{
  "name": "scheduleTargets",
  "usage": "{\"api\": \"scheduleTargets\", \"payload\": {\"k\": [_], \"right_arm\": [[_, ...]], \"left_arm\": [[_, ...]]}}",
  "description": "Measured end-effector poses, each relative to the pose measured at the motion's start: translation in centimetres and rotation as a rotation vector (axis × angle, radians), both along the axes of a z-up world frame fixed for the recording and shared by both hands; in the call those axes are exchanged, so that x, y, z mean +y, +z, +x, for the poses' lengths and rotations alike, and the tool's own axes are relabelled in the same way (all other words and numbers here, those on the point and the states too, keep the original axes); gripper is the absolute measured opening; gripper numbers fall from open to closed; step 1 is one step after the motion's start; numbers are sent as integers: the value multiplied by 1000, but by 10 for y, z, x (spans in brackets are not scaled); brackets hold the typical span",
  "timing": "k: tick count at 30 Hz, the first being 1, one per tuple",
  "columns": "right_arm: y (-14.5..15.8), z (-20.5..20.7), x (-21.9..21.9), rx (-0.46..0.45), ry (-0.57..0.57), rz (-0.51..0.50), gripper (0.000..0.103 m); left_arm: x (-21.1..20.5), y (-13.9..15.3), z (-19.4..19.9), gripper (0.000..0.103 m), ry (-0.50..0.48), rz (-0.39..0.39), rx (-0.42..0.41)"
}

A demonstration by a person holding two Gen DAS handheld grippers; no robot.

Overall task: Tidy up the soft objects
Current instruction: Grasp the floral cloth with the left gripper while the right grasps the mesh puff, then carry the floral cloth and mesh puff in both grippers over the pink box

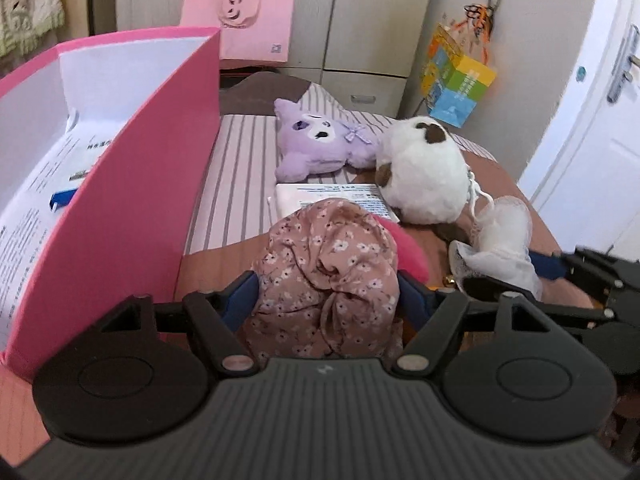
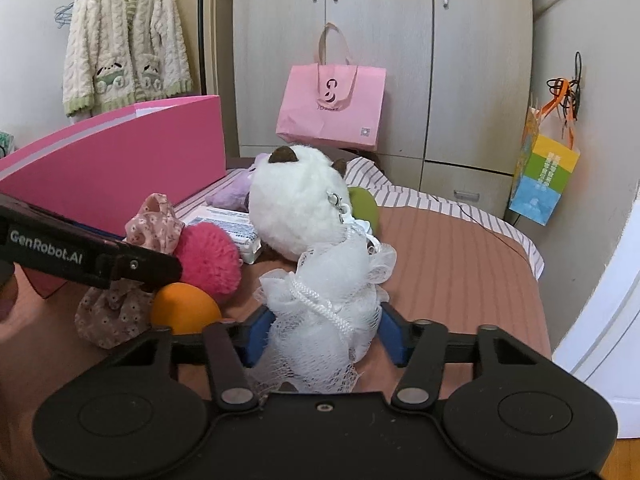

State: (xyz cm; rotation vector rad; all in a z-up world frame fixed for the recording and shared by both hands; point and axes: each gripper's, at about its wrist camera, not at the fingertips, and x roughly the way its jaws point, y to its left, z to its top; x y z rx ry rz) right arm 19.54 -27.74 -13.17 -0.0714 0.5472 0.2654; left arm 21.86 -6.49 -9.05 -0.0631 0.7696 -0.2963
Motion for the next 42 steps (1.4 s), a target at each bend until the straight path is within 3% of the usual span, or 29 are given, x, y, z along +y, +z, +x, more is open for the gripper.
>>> {"api": "scheduleTargets", "payload": {"k": [1,4,9,12,27,42], "right_arm": [[0,0,0,3,-3,8,47],[-2,-2,1,8,-5,23,37],[-2,-2,-1,21,-21,55,32],[-1,-4,-4,18,-34,84,32],[9,-39,-3,-10,-79,55,33],[21,-84,13,112,30,73,33]], "left_arm": [[1,-2,0,52,-1,-6,10],[3,-6,-2,44,4,-24,12],[-2,-8,-6,24,15,16,-21],[-2,-8,-9,19,29,21,-49],[11,11,-46,18,13,4,-130],[41,16,-93,18,-7,-34,-80]]}}
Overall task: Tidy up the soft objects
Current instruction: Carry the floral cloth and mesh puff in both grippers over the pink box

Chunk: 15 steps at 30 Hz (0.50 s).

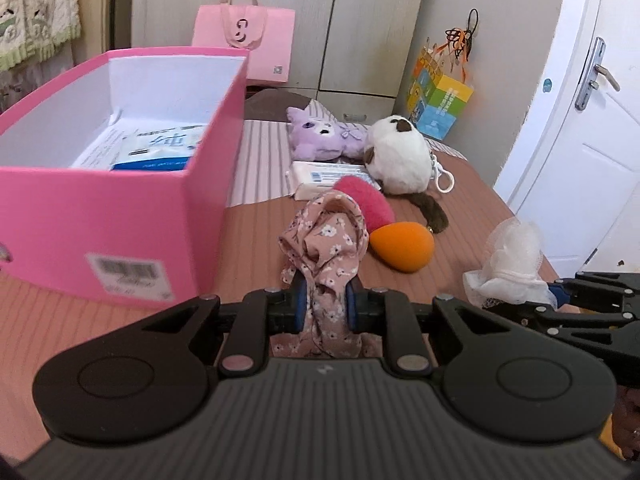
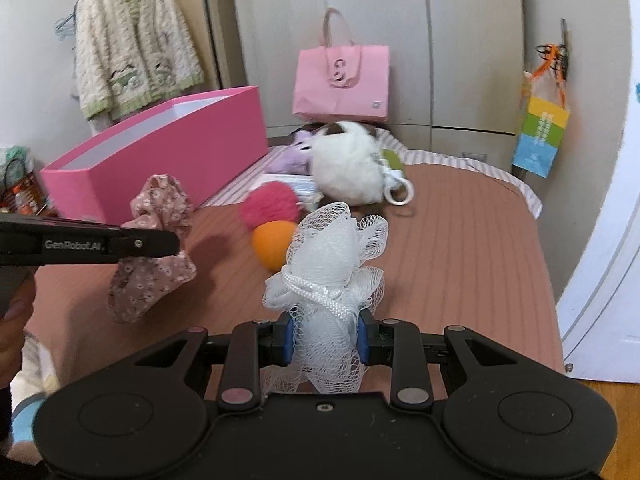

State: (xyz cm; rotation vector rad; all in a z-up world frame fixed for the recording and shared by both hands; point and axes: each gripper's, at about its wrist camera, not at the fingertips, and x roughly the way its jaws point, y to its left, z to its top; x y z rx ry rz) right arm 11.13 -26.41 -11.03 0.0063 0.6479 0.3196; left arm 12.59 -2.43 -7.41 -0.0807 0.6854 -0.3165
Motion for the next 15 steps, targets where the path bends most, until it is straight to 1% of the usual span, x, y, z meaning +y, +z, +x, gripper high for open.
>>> {"api": "scheduleTargets", "payload": {"k": [3,7,10,12,15], "right_arm": [[3,-5,7,47,15,25,35],[7,-14,24,61,85,34,35],[12,-20,37,59,142,33,35],[16,-22,45,59,179,32,35],[24,-25,61,65,247,28,35]], "left_arm": [[12,5,-15,18,26,9,-30],[34,11,-29,18,45,1,-20],[50,12,-35,18,52,1,9],[59,11,-37,18,58,8,47],[72,11,-39,18,42,4,108]]}}
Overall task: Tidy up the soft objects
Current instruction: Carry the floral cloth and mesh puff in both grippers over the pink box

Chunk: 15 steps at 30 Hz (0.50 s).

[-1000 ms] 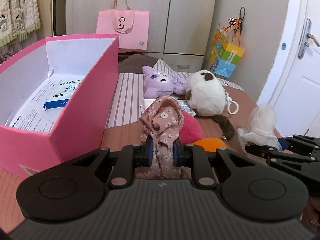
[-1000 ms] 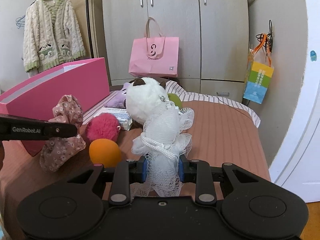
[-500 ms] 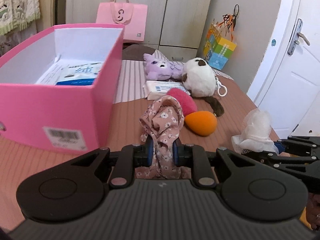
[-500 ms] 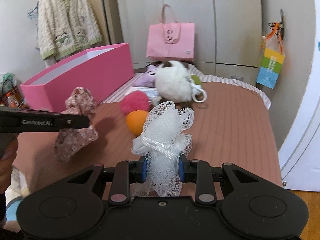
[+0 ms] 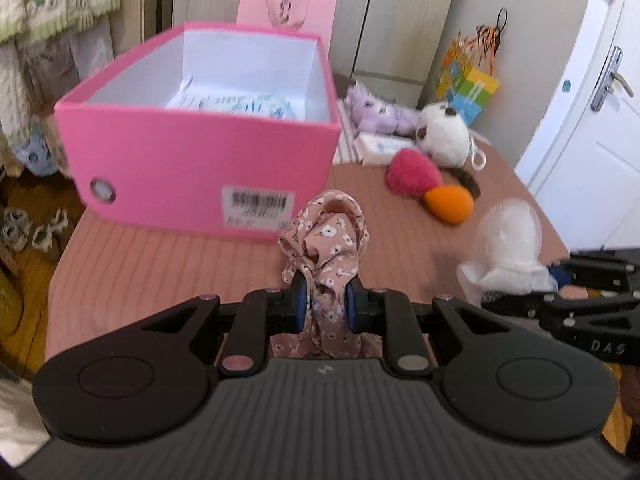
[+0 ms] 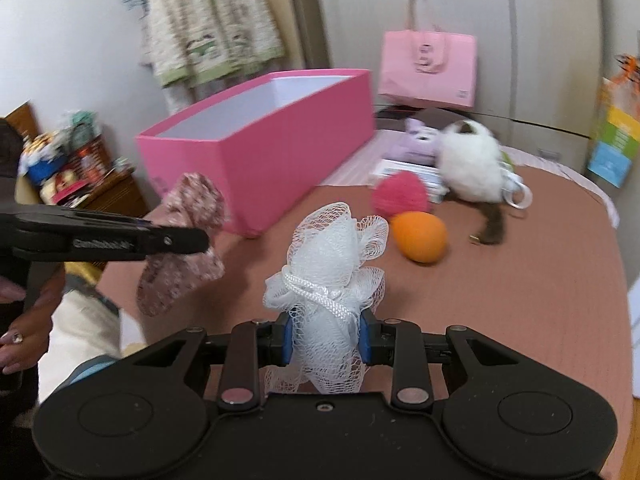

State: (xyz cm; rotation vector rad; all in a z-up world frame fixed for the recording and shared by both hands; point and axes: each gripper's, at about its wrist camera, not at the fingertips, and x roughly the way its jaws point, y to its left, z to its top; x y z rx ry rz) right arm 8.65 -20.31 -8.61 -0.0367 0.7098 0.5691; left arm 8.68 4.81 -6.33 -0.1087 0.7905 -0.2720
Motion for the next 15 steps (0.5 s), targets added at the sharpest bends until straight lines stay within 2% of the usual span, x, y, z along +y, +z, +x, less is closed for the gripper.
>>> {"api": "scheduleTargets", "payload": {"k": [5,10,15], "right_arm": [[13,1,21,40,124,23,35],[20,15,45,156,257,122,35],[39,21,69,87,288,115,35]], "left_arm": [[19,7,-4,18,-76,-19,92],[33,28,-5,18,-114,5,94],[44,53,1,18,-155,33,46]]}}
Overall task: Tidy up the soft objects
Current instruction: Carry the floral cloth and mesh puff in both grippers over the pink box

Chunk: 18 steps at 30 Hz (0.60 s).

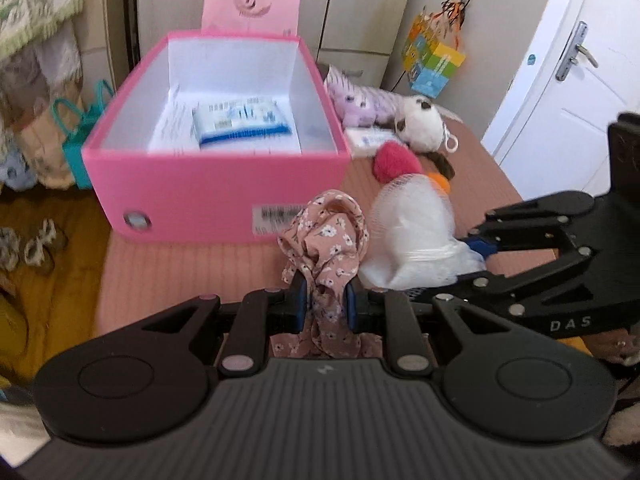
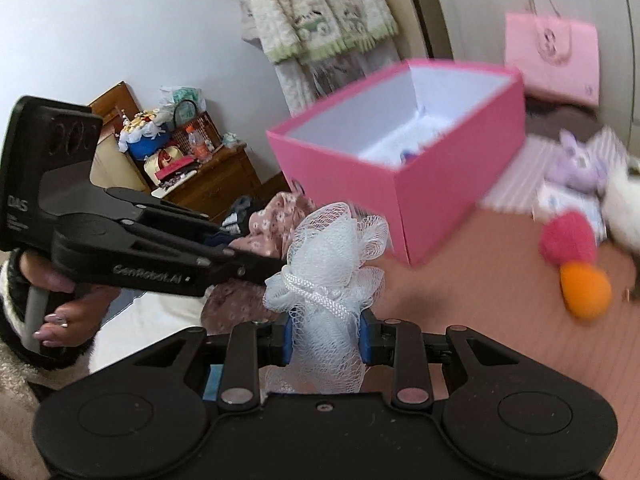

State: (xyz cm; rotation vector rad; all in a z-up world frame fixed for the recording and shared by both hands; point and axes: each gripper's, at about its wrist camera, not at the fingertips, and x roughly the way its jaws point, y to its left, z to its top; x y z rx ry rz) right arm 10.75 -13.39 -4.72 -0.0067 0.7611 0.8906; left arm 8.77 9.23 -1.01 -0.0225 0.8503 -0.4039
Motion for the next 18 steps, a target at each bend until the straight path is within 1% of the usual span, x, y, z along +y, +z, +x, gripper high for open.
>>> {"api": "scheduleTargets", "payload": {"k": [2,5,9,10,13,16,18], "right_arm": [[9,6,7,-24,5,8,35],[23,19,12,-79,-22,9,35],[44,36,16,-147,-54,23,36],[48,41,17,-158,-63,22,36],[58,59,24,-182,-80,9,36],[66,79,32,-202,-89,-3,36],[71,96,40,-195,-109,-10,37]], "left_arm": [[3,9,5,18,1,15,-34],[7,22,19,18,2,24,-85],[14,34,38,18,22,12,-177],[16,36,44,18,25,4,-181],[22,42,69,18,19,-57,-167],[24,48,96,18,33,-60,-182],[29,48,116,18,45,-71,-176]]}}
